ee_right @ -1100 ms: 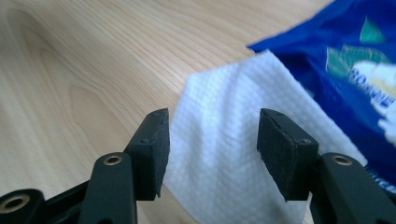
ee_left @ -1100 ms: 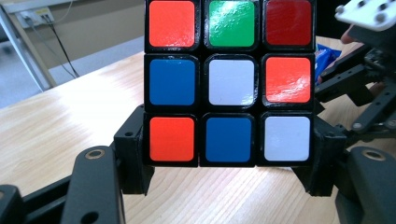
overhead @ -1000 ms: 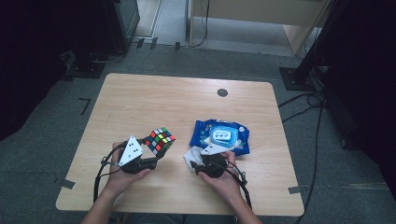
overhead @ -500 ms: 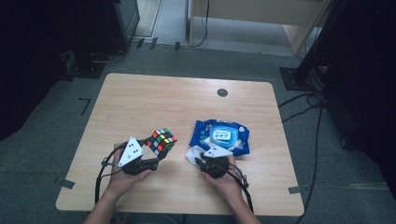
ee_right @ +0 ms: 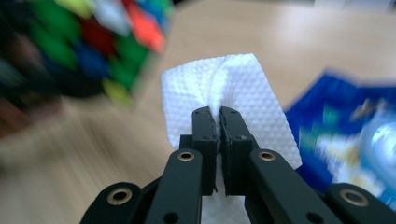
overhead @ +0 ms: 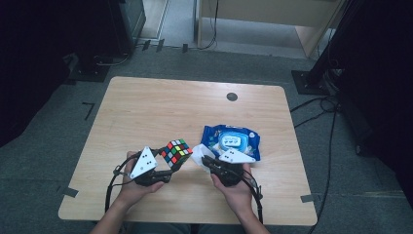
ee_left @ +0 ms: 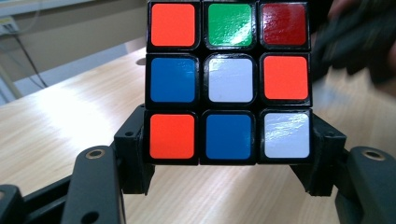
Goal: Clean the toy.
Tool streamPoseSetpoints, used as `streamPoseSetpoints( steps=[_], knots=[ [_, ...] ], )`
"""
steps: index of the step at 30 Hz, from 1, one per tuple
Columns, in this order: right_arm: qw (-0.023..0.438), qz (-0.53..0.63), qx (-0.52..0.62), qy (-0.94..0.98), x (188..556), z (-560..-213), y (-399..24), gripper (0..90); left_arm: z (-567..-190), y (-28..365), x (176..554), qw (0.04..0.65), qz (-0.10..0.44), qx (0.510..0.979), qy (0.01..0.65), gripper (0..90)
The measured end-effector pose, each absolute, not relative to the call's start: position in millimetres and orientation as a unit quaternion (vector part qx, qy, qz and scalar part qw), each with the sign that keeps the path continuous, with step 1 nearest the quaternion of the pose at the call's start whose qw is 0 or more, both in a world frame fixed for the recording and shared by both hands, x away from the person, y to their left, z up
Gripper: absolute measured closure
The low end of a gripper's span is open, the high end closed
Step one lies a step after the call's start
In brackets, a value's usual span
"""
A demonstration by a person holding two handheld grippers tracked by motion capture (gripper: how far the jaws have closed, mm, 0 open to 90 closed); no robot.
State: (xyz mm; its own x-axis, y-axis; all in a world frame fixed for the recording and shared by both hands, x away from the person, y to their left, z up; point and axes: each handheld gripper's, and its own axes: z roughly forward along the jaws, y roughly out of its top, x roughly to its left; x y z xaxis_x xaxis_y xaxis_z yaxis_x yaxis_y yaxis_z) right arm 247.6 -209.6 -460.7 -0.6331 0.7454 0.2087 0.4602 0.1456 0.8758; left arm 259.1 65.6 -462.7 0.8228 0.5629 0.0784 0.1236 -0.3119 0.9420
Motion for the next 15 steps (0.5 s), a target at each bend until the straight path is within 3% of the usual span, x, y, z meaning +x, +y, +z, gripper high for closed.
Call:
streamPoseSetpoints(
  steps=[9, 15],
  knots=[
    [0.125, 0.615, 0.353, 0.694, 222.1, -403.6, -209.1, 86.3, -468.9, 48.1, 250.9, 0.537, 0.192, 0.797, 0.199, 34.2],
    [0.096, 0.622, 0.346, 0.696, 220.5, -402.9, -201.4, 86.2, -465.9, 37.3, 242.1, 0.551, 0.182, 0.794, 0.180, 34.2]
  ],
)
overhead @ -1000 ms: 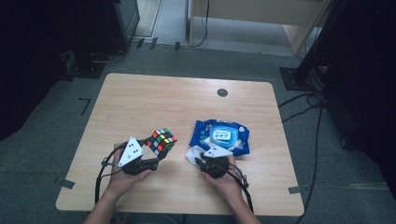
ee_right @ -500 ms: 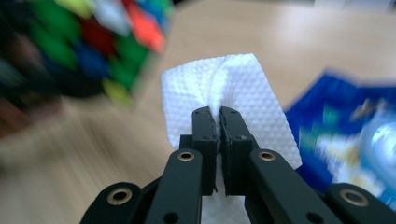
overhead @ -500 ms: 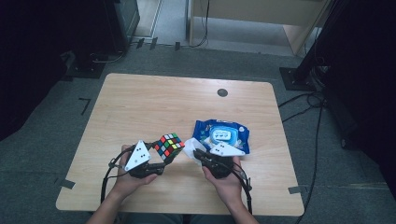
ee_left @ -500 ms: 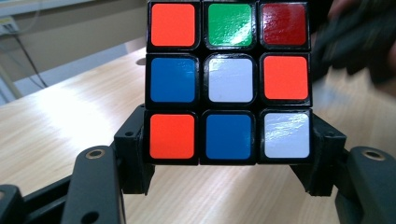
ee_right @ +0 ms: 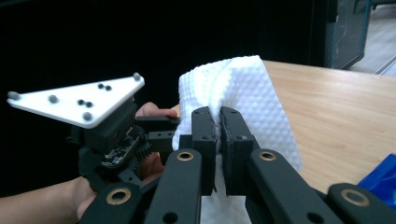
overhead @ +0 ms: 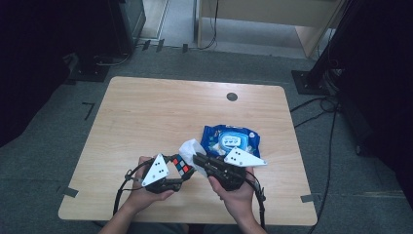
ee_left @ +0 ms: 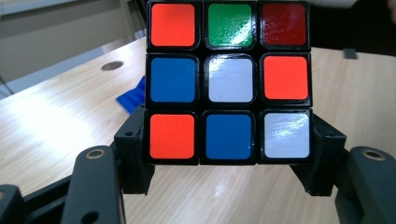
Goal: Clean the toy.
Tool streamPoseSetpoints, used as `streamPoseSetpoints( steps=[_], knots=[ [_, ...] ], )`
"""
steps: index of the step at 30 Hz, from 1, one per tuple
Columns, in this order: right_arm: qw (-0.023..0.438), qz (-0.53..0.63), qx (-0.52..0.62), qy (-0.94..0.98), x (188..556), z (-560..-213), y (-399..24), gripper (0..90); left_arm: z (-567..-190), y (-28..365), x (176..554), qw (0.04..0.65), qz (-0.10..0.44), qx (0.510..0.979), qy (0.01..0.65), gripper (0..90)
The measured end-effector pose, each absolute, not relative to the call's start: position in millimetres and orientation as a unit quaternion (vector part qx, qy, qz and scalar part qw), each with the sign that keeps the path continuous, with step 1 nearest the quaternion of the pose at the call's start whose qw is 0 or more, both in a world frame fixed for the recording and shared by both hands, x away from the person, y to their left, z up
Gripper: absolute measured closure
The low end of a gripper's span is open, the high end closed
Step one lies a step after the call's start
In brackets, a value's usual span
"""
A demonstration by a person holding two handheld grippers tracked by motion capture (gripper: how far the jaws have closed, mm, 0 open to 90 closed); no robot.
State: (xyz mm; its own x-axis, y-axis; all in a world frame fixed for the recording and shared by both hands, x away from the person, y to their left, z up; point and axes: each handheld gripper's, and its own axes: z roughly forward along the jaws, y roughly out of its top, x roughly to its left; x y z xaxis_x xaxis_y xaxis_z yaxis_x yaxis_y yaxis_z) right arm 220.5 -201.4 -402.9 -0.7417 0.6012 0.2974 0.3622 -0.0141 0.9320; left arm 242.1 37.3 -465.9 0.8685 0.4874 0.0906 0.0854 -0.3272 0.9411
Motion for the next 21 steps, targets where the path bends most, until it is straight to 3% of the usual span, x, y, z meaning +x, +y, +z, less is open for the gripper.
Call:
streamPoseSetpoints(
  steps=[8, 21],
  knots=[
    [0.093, 0.626, 0.348, 0.692, 223.5, -411.5, -197.3, 85.2, -462.3, 35.2, 235.9, 0.556, 0.184, 0.793, 0.167, 34.2],
    [0.148, 0.572, 0.411, 0.694, 243.1, -439.9, -214.8, 85.1, -455.2, 45.6, 238.7, 0.577, 0.179, 0.776, 0.182, 34.2]
  ],
)
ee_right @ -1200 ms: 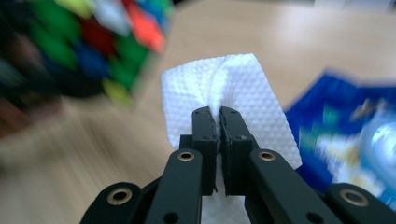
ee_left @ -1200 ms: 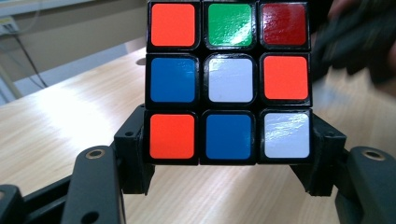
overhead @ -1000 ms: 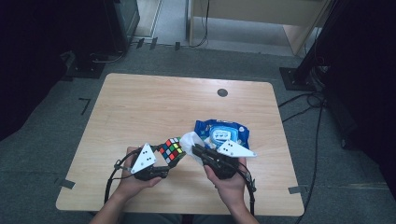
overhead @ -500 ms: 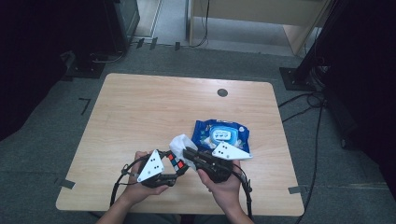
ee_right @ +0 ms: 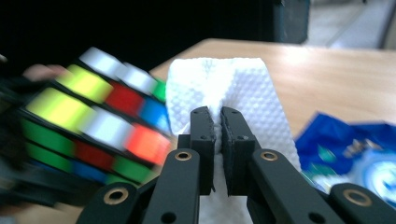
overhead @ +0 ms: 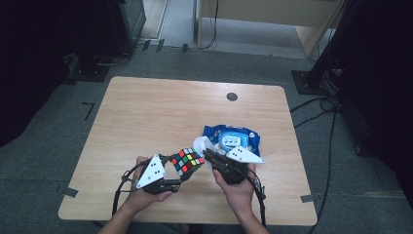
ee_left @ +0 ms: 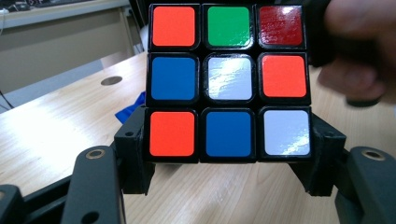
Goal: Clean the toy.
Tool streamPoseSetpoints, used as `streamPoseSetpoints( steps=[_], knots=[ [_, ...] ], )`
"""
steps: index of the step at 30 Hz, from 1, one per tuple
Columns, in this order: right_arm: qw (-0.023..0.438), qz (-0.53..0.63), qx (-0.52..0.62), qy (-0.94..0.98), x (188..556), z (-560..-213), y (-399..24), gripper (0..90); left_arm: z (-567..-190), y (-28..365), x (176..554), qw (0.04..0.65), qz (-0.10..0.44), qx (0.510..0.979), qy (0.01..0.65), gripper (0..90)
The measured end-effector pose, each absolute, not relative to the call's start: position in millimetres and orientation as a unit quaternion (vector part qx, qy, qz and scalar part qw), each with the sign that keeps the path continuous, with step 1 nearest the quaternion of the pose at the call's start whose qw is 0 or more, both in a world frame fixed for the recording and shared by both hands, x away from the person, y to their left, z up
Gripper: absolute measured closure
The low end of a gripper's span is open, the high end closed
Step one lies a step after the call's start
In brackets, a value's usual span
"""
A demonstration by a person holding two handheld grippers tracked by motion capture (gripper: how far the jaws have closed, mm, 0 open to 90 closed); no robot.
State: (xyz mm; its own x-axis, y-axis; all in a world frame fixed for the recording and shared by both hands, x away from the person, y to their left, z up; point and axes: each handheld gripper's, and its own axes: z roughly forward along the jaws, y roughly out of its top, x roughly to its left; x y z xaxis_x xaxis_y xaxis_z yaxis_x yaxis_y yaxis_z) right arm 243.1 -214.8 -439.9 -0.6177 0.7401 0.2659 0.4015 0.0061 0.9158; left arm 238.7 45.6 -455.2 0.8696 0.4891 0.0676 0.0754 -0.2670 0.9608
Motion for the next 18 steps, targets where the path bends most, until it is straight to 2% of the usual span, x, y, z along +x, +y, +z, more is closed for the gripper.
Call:
streamPoseSetpoints(
  steps=[4, 8, 12, 18],
  knots=[
    [0.142, 0.568, 0.428, 0.689, 246.1, -444.5, -219.3, 85.2, -454.8, 47.1, 240.0, 0.573, 0.186, 0.776, 0.185, 34.2],
    [0.139, 0.604, 0.407, 0.670, 236.2, -423.4, -220.6, 85.2, -459.7, 46.1, 241.8, 0.559, 0.194, 0.784, 0.189, 34.2],
    [0.113, 0.644, 0.374, 0.658, 222.2, -404.6, -212.5, 85.2, -459.0, 43.8, 240.4, 0.559, 0.193, 0.784, 0.186, 34.2],
    [0.092, 0.640, 0.364, 0.670, 219.3, -409.4, -199.9, 85.1, -456.7, 42.2, 237.5, 0.563, 0.193, 0.783, 0.181, 34.2]
  ],
)
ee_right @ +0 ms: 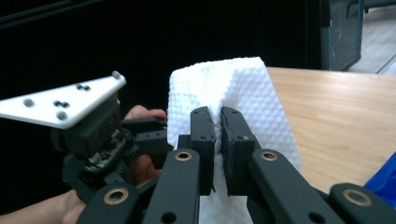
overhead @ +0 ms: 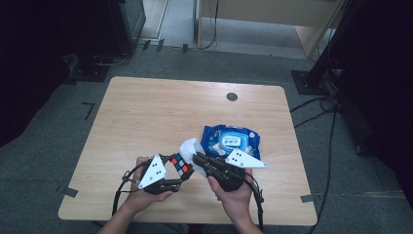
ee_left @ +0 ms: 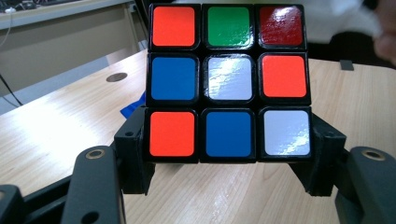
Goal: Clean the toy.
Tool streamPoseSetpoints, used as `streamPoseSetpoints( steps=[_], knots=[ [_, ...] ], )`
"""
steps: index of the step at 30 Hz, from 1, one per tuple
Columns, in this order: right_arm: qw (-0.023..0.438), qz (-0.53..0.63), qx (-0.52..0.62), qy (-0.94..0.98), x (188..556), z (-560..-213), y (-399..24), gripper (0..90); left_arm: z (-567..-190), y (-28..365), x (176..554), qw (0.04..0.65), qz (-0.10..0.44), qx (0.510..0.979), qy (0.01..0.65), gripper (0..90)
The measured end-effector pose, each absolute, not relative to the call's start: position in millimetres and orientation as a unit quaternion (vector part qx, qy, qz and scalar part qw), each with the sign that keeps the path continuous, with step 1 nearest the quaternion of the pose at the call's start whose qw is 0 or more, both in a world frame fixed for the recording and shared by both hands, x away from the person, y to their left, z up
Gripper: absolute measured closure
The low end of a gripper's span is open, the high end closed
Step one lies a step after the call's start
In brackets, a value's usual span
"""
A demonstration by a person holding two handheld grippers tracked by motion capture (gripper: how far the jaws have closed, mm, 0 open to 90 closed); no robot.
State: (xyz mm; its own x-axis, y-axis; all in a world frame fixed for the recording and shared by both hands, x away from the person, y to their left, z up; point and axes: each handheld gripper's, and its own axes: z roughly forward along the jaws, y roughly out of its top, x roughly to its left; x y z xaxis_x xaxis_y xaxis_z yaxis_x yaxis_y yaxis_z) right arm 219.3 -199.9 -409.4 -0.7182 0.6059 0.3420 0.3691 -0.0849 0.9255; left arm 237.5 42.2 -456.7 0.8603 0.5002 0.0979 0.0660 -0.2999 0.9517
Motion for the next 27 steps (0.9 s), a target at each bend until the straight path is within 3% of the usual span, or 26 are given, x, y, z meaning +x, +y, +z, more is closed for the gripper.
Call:
streamPoseSetpoints(
  steps=[27],
  knots=[
    [0.132, 0.541, 0.436, 0.707, 247.8, -461.9, -211.8, 84.6, -448.4, 55.9, 242.3, 0.580, 0.197, 0.763, 0.204, 34.1]
  ],
)
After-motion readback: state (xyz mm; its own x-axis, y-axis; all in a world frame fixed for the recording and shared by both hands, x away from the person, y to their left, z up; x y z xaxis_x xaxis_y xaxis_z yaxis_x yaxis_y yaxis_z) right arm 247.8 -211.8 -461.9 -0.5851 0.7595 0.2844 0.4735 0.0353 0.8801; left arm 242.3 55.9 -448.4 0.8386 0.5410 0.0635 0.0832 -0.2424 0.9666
